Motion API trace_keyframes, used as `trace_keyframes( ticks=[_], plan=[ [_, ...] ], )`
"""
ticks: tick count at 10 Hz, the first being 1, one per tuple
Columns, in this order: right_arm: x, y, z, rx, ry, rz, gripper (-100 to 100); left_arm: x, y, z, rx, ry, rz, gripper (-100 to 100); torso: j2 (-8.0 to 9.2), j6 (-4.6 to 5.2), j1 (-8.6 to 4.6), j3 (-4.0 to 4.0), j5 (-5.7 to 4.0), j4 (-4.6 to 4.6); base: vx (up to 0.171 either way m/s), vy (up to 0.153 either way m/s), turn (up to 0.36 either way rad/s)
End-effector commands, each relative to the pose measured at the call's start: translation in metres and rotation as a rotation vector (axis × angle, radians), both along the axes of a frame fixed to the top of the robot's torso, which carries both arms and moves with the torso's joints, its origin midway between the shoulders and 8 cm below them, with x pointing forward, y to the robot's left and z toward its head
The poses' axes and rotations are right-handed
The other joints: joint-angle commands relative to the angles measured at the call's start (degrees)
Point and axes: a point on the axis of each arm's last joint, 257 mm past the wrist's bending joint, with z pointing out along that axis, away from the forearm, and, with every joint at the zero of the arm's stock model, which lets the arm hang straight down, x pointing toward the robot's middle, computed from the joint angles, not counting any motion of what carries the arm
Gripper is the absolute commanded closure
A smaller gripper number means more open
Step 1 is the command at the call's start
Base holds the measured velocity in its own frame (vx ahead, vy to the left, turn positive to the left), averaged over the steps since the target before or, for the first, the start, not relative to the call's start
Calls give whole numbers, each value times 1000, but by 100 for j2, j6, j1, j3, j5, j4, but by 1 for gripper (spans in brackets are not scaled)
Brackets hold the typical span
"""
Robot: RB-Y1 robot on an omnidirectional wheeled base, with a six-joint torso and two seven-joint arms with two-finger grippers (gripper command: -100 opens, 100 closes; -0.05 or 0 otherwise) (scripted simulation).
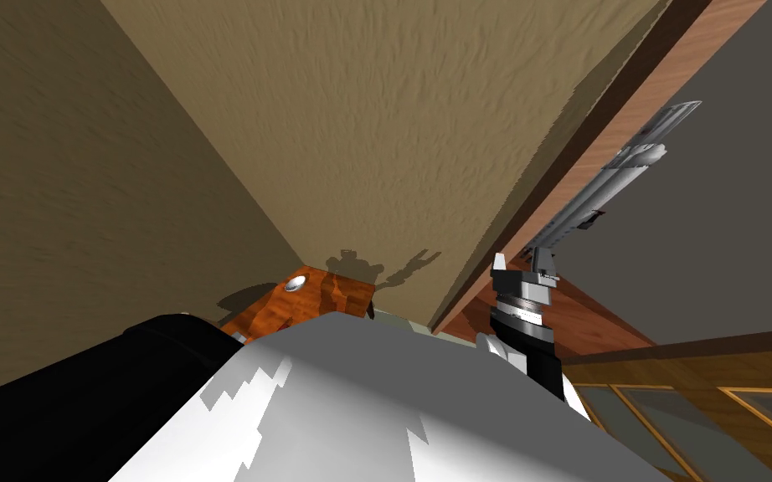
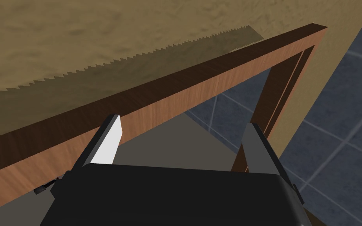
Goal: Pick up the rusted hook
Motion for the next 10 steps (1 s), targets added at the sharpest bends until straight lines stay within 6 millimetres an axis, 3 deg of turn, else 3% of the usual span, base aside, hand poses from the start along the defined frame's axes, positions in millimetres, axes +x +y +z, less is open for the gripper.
trace_keyframes(
  ticks=[1,5,6,7,10],
  plan=[
    [0,0,0,0,0,0,0,0,0,0,0,0,0,100,0,0,0,0,0,0,0,0,0],
    [0,0,0,0,0,0,0,0,-1,0,-3,0,3,100,-1,3,-10,0,-6,0,0,0,0],
    [0,0,0,0,0,0,0,0,-1,0,-3,0,3,0,-1,3,-9,0,-6,0,0,0,0],
    [0,0,0,0,0,0,0,-6,11,4,1,0,8,100,-1,3,-8,0,-5,0,-6,-49,-71],
    [0,0,0,0,0,0,0,-15,27,13,2,1,19,100,5,3,-40,2,-13,1,-9,-77,-36]
  ],
)
